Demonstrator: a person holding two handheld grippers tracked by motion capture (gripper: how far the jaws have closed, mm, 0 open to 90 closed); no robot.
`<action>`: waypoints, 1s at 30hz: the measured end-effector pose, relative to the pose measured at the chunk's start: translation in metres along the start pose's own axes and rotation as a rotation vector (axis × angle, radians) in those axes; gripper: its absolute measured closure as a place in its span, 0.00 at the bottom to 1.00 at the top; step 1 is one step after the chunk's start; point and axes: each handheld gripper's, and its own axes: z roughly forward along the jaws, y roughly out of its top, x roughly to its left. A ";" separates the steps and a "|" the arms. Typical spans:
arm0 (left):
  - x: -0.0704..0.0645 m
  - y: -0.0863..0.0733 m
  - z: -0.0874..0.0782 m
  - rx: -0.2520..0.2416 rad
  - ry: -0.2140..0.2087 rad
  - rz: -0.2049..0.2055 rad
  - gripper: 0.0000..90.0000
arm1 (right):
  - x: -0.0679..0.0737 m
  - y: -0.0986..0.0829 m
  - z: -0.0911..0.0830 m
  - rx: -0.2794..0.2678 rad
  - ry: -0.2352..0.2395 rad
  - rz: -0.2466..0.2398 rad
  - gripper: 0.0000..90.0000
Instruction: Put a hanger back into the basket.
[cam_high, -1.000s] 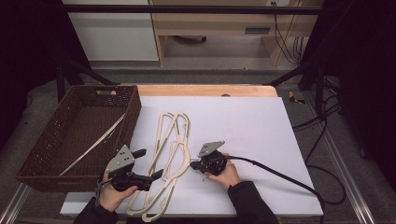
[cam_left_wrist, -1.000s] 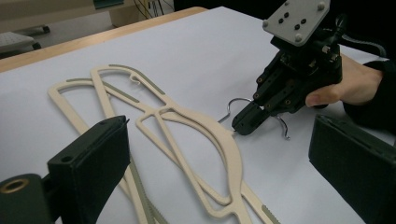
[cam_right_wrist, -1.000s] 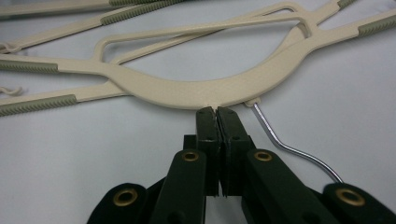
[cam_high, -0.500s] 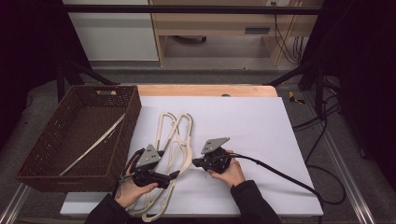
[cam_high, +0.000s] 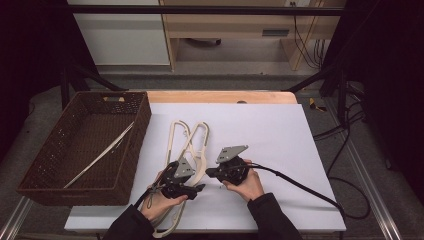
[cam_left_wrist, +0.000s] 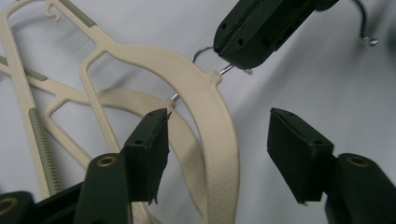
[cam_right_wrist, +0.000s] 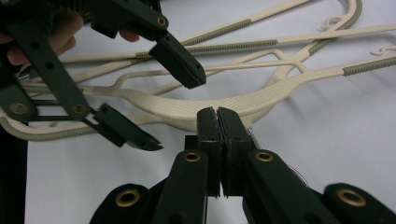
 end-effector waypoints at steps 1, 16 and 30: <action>0.000 0.000 0.001 0.004 -0.002 -0.006 0.49 | 0.001 0.001 -0.001 0.002 -0.003 0.010 0.99; -0.005 0.000 0.005 0.065 0.014 -0.014 0.81 | 0.003 0.003 -0.005 -0.014 -0.009 -0.014 0.98; -0.001 0.000 -0.016 0.041 0.030 -0.039 0.83 | -0.011 0.005 -0.082 -0.306 -0.174 0.081 0.54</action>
